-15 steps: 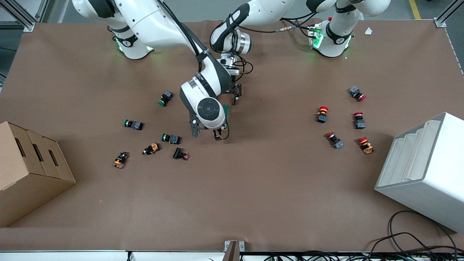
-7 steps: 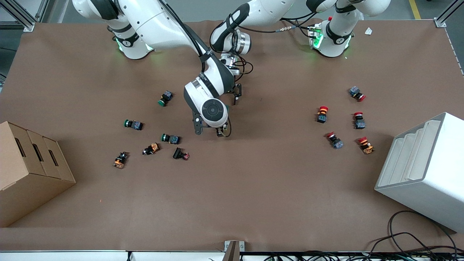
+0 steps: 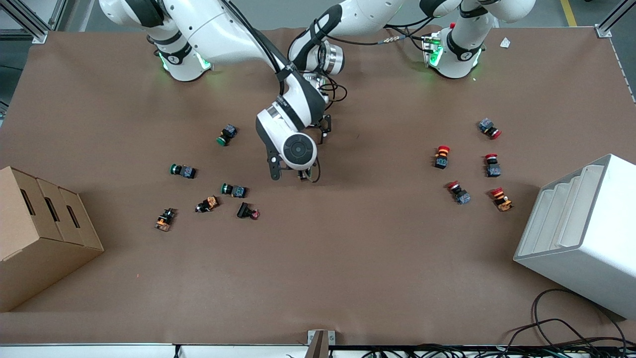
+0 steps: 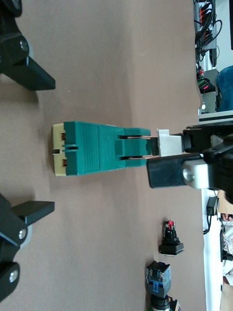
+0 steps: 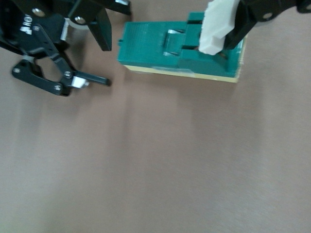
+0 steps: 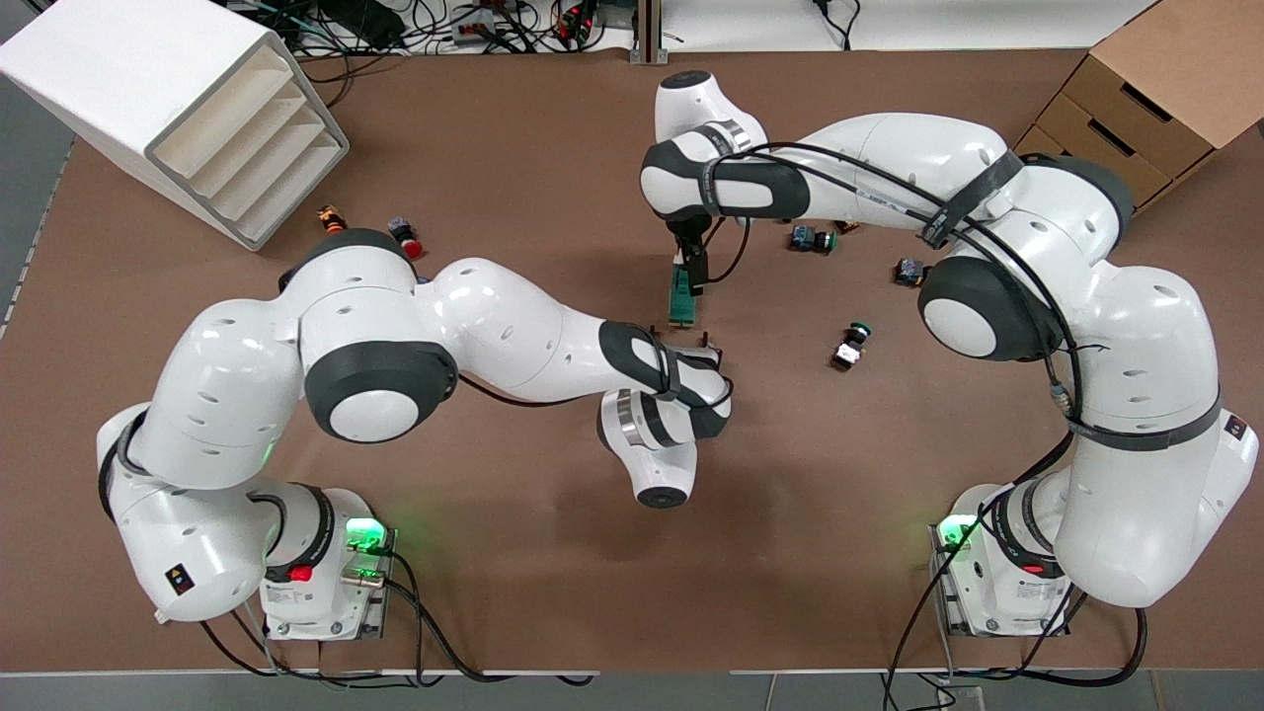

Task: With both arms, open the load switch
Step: 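Push the white handle down into the switch with the right gripper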

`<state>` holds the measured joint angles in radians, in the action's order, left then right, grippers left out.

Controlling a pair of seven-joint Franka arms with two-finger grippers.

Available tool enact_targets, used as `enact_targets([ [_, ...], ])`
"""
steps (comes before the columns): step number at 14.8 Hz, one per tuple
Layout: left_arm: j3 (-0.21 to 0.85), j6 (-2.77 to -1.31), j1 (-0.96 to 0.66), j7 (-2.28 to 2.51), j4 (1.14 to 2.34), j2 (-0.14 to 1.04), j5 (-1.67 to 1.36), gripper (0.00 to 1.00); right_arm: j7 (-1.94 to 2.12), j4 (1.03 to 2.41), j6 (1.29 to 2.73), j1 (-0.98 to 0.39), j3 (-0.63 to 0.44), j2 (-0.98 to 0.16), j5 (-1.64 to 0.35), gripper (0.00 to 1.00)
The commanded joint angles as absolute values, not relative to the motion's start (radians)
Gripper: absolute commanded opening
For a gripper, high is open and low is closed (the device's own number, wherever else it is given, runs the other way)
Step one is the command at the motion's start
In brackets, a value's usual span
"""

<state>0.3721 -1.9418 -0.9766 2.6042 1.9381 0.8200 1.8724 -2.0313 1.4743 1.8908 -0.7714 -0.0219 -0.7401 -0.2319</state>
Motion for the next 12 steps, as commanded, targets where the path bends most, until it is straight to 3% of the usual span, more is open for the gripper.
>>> enact_targets([
  [1,0.367,-1.947,-0.973,2.608,1.937,0.851,1.862,0.99,-2.033,1.442,1.8,-0.775,-0.011,-0.727,-0.252,1.0],
  [12,0.367,-1.947,-0.973,2.606,1.936,0.851,1.862,0.99,-2.026,1.439,1.717,-0.779,0.006,-0.724,-0.25,1.0],
])
